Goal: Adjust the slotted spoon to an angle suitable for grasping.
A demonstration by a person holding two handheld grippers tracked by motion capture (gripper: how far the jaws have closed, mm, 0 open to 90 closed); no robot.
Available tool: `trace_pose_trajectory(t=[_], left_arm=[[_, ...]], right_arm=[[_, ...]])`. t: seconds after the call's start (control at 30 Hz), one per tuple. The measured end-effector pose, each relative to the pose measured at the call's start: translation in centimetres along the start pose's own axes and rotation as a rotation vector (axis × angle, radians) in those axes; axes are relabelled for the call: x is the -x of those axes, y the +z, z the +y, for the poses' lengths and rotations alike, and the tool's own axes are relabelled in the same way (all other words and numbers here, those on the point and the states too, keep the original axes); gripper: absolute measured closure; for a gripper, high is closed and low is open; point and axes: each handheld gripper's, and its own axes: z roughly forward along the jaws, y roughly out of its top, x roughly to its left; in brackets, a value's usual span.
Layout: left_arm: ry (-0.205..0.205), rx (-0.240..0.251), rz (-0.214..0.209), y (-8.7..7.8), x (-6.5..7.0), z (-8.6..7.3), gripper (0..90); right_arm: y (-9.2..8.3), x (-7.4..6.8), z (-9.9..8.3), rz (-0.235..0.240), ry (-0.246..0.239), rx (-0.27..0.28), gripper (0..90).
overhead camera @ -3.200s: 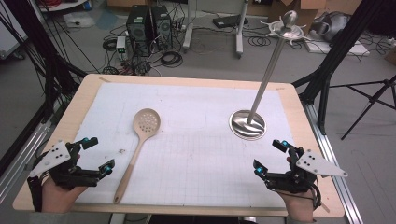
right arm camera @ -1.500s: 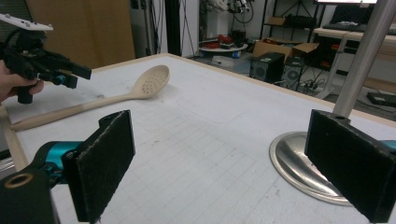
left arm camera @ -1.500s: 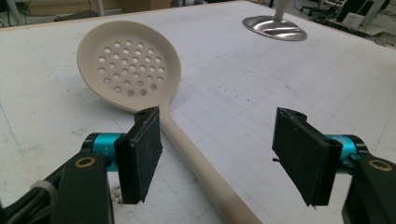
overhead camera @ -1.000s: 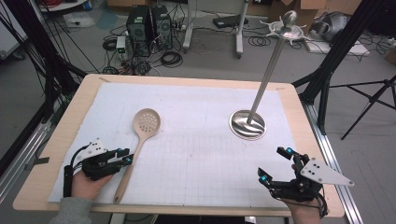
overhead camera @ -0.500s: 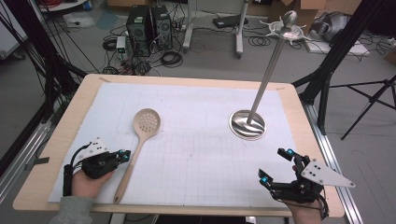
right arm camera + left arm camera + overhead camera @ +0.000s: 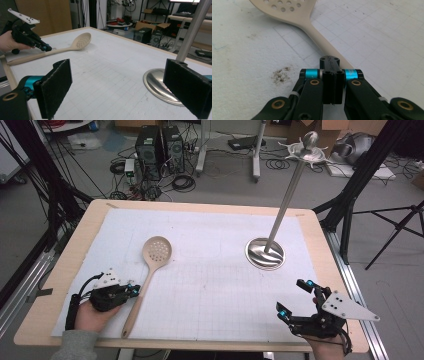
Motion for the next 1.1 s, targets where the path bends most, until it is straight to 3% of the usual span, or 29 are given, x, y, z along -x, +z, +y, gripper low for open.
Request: trace_pose_trajectory(t=[0.1,0.3,0.77,0.9,1.1], left_arm=[[0.020,-0.028,0.010,0.2,0.2,0.1,89.5],[0.009,-0.027,-0.010,0.2,0.3,0.1,89.5],[0.004,-0.037,-0.106,1.1,1.2,0.6,89.5],[0.031,-0.041,-0.133,1.7,1.4,1.1,89.5],[0.051,-0.043,-0.132,2.5,2.2,1.6,89.5]], right_arm=[[0.0,0.0,0.0,0.001,-0.002,0.000,7.5],[0.2,-0.1,0.0,0.007,0.001,-0.006,7.5],[0.4,-0.1,0.1,0.010,0.003,-0.010,7.5],[0.3,0.0,0.0,0.005,0.012,-0.007,7.5],[0.5,-0.1,0.0,0.011,0.002,-0.011,7.5]])
